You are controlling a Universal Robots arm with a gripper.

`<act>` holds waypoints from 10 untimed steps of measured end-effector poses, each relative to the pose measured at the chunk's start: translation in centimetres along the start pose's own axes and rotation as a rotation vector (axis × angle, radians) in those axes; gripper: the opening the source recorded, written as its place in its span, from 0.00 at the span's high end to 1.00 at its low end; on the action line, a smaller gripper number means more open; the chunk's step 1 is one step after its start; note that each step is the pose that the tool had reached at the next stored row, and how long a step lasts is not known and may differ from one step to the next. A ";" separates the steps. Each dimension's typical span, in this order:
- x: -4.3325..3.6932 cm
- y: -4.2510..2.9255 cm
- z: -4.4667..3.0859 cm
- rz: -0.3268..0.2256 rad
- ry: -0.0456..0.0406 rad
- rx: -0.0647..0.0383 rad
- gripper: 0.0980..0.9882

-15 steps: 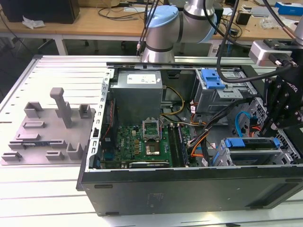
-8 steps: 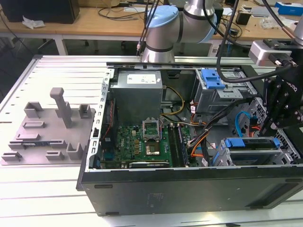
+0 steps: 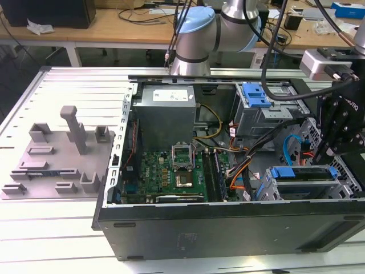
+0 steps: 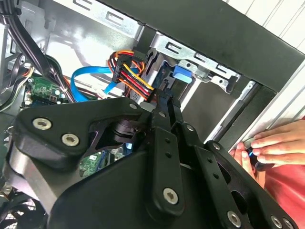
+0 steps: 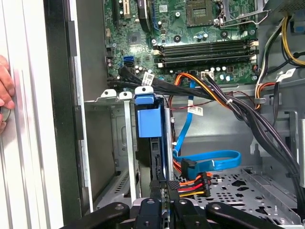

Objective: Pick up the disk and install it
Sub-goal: 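Insert the first disk wire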

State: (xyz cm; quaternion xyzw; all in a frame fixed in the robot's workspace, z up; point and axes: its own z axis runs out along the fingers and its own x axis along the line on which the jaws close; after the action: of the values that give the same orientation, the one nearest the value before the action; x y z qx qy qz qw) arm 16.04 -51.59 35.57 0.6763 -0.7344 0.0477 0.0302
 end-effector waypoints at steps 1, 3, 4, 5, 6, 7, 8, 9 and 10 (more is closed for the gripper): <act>0.01 0.00 0.01 0.000 0.0000 0.000 0.93; 0.02 0.00 0.03 0.000 0.0001 0.000 0.93; 0.03 0.00 0.03 0.000 0.0004 0.000 0.93; 0.03 0.00 0.05 0.000 0.0003 0.000 0.93; 0.02 0.00 0.07 0.000 0.0002 0.000 0.93; 0.02 0.01 0.10 0.000 0.0000 0.000 0.93; 0.02 0.01 0.13 0.000 0.0001 0.000 0.93; 0.02 0.02 0.15 0.000 0.0001 0.000 0.93; 0.02 0.03 0.17 0.000 0.0001 0.000 0.93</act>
State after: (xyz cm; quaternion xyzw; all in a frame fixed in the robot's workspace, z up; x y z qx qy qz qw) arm 16.01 -51.63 35.40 0.6763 -0.7345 0.0478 0.0303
